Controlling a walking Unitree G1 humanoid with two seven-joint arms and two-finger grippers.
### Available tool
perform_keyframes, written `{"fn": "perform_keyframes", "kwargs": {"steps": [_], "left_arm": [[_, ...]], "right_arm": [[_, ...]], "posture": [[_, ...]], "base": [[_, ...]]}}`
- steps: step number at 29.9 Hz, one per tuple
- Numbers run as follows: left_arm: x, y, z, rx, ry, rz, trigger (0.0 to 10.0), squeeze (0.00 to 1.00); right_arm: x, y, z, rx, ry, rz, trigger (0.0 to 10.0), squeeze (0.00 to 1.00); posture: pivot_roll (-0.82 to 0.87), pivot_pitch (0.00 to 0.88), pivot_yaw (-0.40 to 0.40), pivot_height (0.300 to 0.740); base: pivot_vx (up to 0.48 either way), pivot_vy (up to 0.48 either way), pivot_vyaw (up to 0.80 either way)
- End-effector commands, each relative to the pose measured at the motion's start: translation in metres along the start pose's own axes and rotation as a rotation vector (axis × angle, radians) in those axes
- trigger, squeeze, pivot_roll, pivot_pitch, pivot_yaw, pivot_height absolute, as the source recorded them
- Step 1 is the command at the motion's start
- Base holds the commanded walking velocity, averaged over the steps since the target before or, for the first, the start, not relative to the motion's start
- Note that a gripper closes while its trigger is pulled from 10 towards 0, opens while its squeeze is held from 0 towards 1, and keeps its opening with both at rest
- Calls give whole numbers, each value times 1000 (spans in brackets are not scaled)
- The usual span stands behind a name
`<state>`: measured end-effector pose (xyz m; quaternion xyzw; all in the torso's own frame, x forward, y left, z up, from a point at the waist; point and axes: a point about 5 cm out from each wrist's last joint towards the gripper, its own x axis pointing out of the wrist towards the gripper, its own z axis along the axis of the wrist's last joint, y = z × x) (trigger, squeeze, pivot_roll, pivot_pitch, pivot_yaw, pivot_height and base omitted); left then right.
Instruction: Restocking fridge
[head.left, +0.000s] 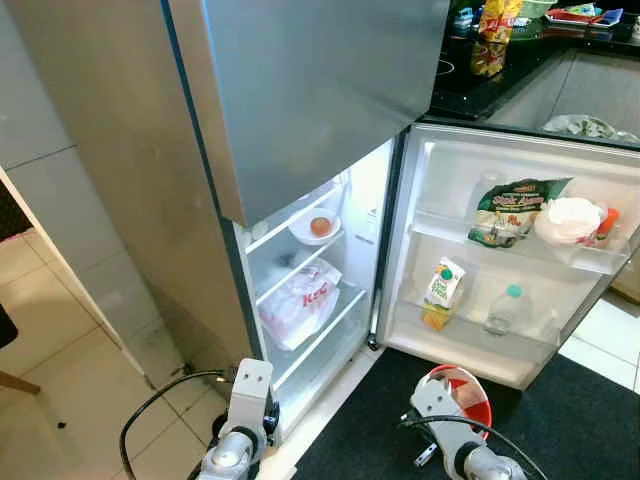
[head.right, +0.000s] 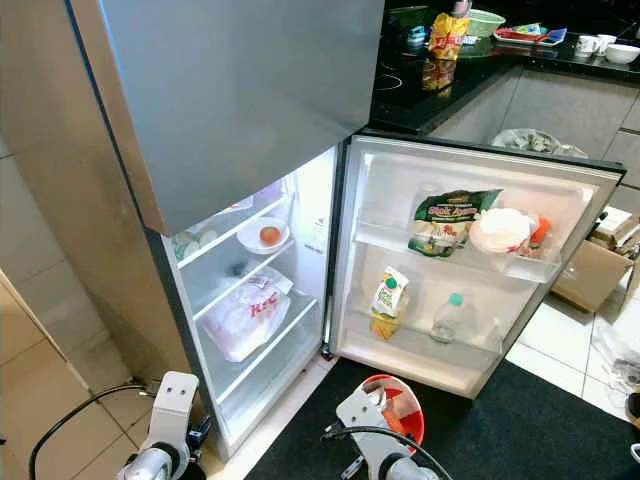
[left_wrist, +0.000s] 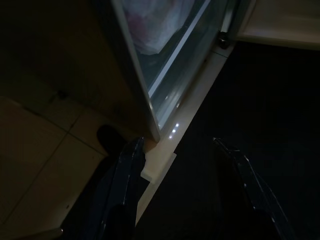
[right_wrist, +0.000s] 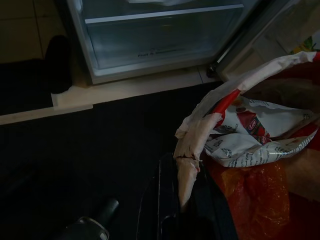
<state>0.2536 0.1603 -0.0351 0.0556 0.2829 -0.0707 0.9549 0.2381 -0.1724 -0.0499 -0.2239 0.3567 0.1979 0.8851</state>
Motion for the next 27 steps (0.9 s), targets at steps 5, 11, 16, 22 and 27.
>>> {"fn": "perform_keyframes", "kwargs": {"steps": [5,11,16,22,27], "left_arm": [[0,-5,2,25,-15,-30,10000,0],[1,-5,4,22,-23,-27,10000,0],[1,-5,5,26,-25,-27,10000,0],[1,-7,3,48,-6,-42,10000,0],[1,-7,4,52,-12,-46,10000,0]], "right_arm": [[0,-1,3,-36,-26,11,10000,0],[-1,-3,4,-46,-24,6,10000,0],[-1,-5,3,-48,-24,3,10000,0],[-2,-8,2,-48,-22,-7,10000,0],[-2,-9,2,-48,-21,-10,10000,0]], "posture": [[-15,0,-5,740],[-14,0,-6,740],[-14,0,-7,740],[-15,0,-3,740],[-15,0,-1,740]], "base": [[0,0,800],[0,0,800],[0,0,800],[0,0,800],[0,0,800]]}}
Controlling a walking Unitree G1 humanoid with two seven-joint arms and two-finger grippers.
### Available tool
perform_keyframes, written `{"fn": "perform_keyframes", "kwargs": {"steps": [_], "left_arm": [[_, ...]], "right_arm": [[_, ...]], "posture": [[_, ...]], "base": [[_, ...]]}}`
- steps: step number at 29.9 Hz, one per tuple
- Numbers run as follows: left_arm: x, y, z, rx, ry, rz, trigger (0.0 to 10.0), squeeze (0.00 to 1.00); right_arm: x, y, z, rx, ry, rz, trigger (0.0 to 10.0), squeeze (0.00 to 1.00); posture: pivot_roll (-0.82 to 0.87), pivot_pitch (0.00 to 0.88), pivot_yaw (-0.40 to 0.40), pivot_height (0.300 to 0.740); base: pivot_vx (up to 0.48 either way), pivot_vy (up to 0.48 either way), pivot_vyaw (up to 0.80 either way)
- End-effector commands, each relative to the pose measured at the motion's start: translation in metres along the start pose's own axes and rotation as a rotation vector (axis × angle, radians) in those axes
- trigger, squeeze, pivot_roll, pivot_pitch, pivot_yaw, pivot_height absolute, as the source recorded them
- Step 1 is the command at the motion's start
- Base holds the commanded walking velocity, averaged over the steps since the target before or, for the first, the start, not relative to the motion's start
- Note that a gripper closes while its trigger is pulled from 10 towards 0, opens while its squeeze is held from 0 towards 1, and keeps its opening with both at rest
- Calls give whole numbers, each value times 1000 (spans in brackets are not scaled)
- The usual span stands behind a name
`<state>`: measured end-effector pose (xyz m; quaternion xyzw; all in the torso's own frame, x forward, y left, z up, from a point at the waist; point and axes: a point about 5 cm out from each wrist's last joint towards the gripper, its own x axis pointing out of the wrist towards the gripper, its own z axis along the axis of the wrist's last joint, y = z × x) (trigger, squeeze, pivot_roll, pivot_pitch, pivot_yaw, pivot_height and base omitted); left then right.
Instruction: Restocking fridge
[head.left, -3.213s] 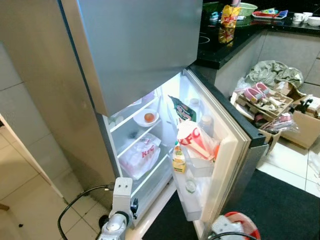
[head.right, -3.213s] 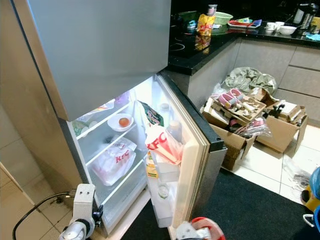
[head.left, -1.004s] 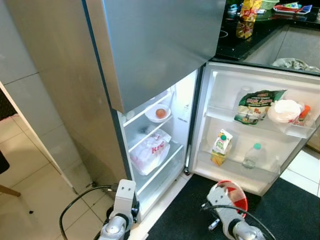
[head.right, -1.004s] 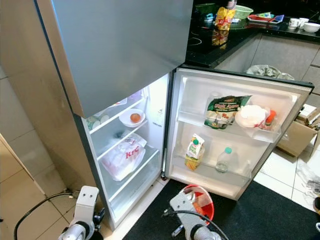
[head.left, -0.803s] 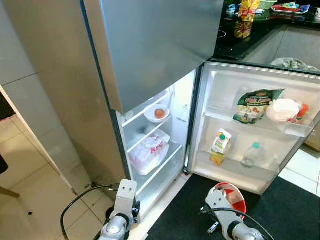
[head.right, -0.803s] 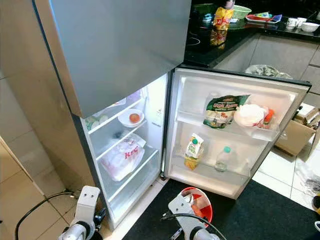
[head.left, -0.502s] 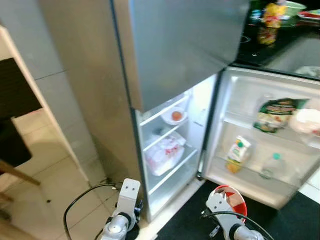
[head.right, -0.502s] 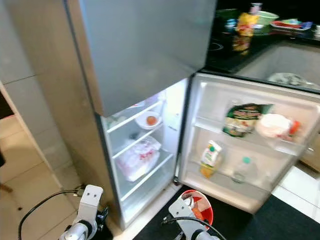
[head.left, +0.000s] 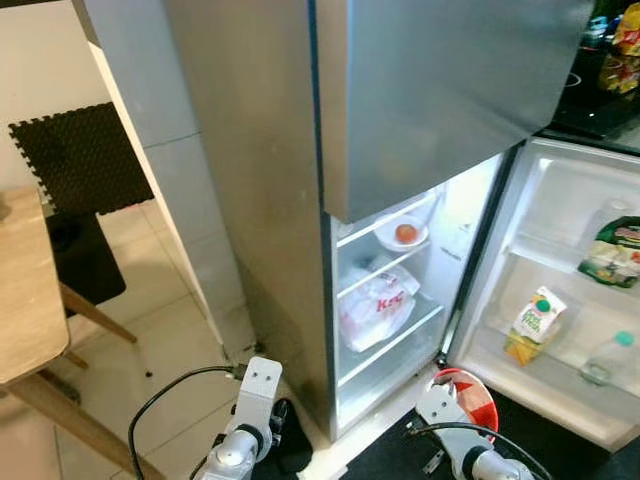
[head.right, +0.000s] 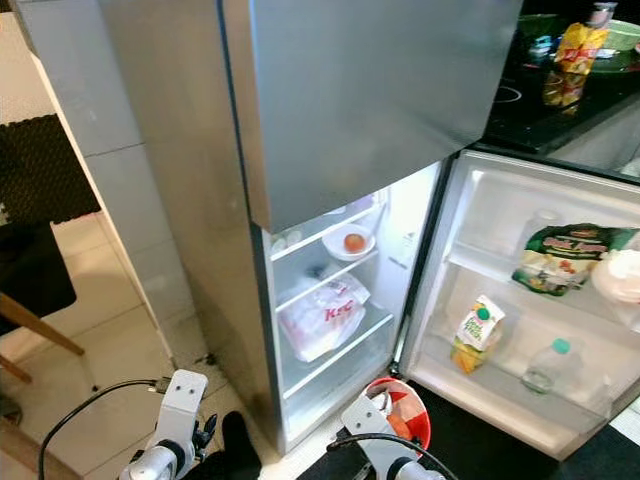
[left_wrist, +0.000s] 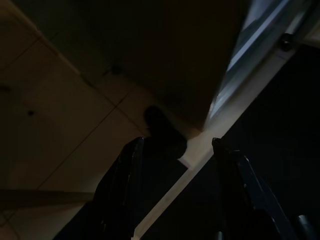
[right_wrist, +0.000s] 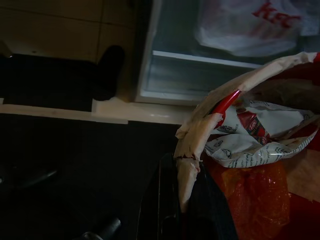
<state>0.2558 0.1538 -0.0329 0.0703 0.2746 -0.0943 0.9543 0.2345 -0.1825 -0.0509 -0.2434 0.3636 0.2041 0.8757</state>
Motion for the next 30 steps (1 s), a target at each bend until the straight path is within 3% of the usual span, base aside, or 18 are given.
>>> {"fn": "perform_keyframes", "kwargs": {"steps": [1,30], "left_arm": [[0,-1,0,9,2,-10,10000,0],[2,-3,6,37,-13,-31,10000,0]], "right_arm": [[1,-4,10,-8,-44,-16,10000,0],[-2,-13,5,-13,-33,-40,10000,0]], "posture": [[-14,0,1,740],[-9,0,3,740]], "base": [[0,0,800],[0,0,800]]}}
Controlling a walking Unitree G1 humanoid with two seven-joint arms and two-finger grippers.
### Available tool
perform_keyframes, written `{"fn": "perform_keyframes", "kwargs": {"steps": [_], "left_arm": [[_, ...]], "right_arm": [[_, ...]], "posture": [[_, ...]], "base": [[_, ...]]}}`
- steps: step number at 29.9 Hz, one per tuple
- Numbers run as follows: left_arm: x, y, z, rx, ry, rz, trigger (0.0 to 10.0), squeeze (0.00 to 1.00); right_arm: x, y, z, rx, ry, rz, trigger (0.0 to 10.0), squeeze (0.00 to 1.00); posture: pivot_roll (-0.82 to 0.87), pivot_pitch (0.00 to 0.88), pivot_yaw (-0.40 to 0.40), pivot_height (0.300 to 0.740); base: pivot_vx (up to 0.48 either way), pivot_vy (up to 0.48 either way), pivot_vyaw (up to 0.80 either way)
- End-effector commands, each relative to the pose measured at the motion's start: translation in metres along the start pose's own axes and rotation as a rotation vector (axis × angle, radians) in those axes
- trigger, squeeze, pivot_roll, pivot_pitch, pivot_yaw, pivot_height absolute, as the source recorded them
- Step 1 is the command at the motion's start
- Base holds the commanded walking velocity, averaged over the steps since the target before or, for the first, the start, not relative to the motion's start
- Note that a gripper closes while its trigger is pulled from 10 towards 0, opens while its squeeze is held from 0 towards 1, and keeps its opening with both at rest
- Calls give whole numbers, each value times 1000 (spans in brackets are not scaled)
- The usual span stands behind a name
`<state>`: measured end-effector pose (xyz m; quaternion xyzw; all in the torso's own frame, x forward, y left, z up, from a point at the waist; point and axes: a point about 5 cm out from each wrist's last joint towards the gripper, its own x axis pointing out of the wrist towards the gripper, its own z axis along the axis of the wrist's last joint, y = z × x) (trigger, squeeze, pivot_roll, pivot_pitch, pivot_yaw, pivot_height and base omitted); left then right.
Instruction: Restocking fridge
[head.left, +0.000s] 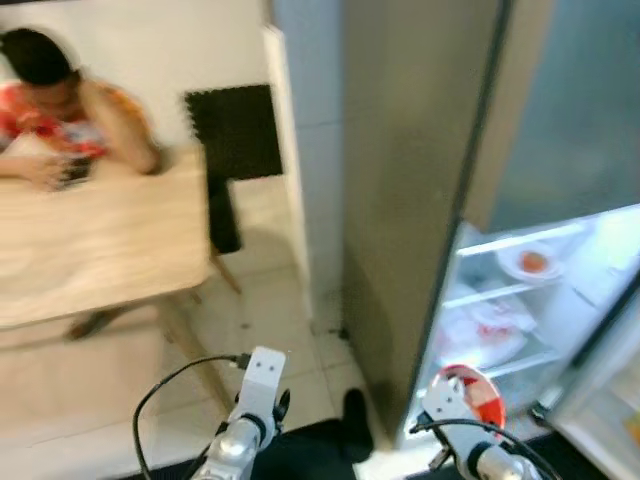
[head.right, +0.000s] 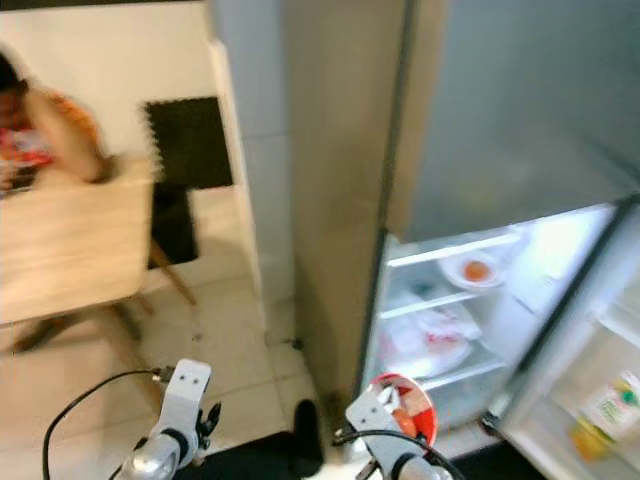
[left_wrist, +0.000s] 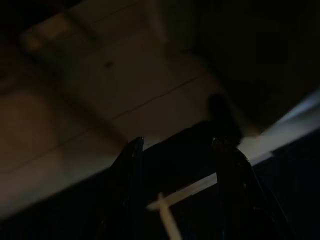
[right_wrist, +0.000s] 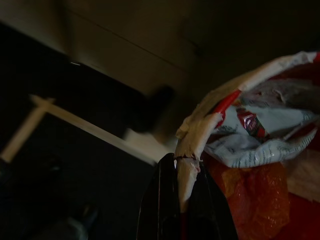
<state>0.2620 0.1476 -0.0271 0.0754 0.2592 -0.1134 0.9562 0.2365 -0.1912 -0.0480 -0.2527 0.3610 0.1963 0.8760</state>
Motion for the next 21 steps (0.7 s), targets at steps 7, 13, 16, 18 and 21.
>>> {"fn": "perform_keyframes", "kwargs": {"steps": [7,13,16,18,21], "left_arm": [[0,3,-3,-37,26,16,10000,0],[0,4,-3,-49,32,26,10000,0],[0,4,-4,-46,37,27,10000,0],[0,4,-5,-46,40,27,10000,0],[-1,4,-5,-46,43,25,10000,0]], "right_arm": [[2,-6,11,28,-39,-31,10000,0],[2,-5,12,26,-39,-25,10000,0],[2,-5,11,26,-35,-25,10000,0],[2,-5,10,26,-31,-25,10000,0],[1,-5,8,27,-26,-26,10000,0]], "posture": [[-10,0,-1,740],[-11,0,-5,740],[-13,0,-6,740],[-13,0,-6,740],[-16,0,-4,740]], "base": [[0,0,114],[0,0,0],[0,0,0],[0,0,0],[0,0,0]]}}
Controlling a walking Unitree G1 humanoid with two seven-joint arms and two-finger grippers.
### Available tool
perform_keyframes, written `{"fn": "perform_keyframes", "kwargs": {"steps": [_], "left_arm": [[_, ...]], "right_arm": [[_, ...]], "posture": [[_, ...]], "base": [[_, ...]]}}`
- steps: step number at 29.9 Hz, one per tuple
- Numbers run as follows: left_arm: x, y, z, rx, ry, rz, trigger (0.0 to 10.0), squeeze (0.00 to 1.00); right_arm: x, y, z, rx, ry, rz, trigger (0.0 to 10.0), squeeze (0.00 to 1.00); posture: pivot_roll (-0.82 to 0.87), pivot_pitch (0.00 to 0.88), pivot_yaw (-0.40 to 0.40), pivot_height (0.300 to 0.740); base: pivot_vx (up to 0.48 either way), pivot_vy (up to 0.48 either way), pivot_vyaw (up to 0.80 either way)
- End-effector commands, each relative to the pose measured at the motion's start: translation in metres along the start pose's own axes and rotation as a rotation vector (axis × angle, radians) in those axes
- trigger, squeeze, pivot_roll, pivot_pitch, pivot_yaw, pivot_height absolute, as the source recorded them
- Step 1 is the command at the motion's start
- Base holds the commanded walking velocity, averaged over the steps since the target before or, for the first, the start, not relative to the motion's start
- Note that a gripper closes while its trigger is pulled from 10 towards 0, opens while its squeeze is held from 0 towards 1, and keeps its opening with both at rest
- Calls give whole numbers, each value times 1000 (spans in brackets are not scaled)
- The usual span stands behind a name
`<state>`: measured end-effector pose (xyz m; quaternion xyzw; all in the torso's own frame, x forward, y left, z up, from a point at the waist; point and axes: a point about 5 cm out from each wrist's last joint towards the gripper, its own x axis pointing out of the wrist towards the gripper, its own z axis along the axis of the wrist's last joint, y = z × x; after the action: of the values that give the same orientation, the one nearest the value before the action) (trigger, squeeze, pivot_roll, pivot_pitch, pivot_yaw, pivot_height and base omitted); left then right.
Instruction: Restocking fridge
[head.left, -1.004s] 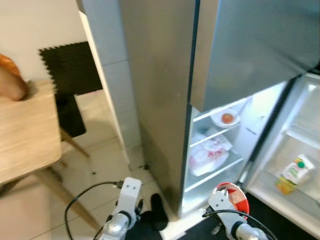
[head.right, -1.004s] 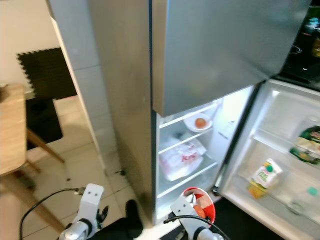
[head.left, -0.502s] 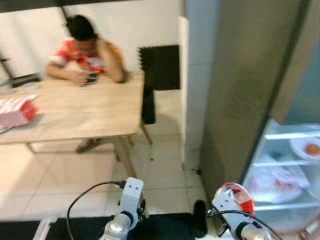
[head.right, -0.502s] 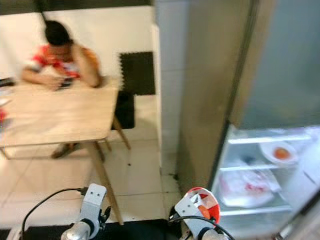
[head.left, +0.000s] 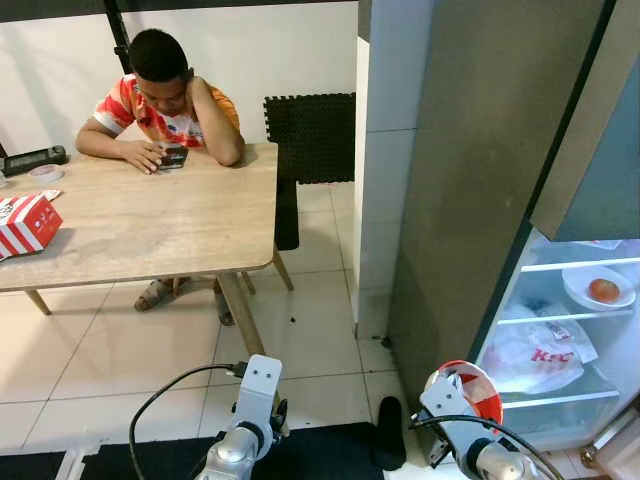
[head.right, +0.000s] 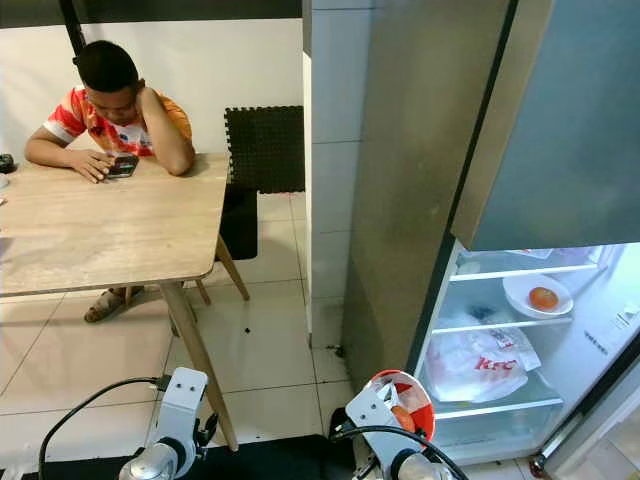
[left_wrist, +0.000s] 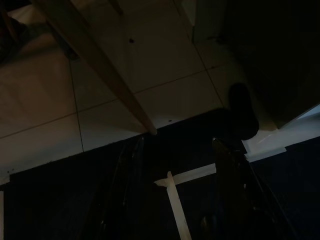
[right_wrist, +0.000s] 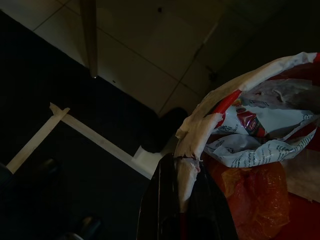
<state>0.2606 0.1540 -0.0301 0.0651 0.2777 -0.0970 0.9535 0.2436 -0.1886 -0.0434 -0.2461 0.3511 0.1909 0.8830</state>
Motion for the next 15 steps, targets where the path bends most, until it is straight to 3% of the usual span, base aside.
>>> {"fn": "perform_keyframes", "kwargs": {"steps": [1,15], "left_arm": [[0,-2,-1,-15,7,-1,10000,0],[1,-1,1,-27,6,3,10000,0]], "right_arm": [[-1,-2,-1,13,0,-14,10000,0],[0,0,-1,16,-2,-13,10000,0]], "posture": [[-16,0,-4,740],[-16,0,-4,740]], "base": [[0,0,0],[0,-374,0]]}}
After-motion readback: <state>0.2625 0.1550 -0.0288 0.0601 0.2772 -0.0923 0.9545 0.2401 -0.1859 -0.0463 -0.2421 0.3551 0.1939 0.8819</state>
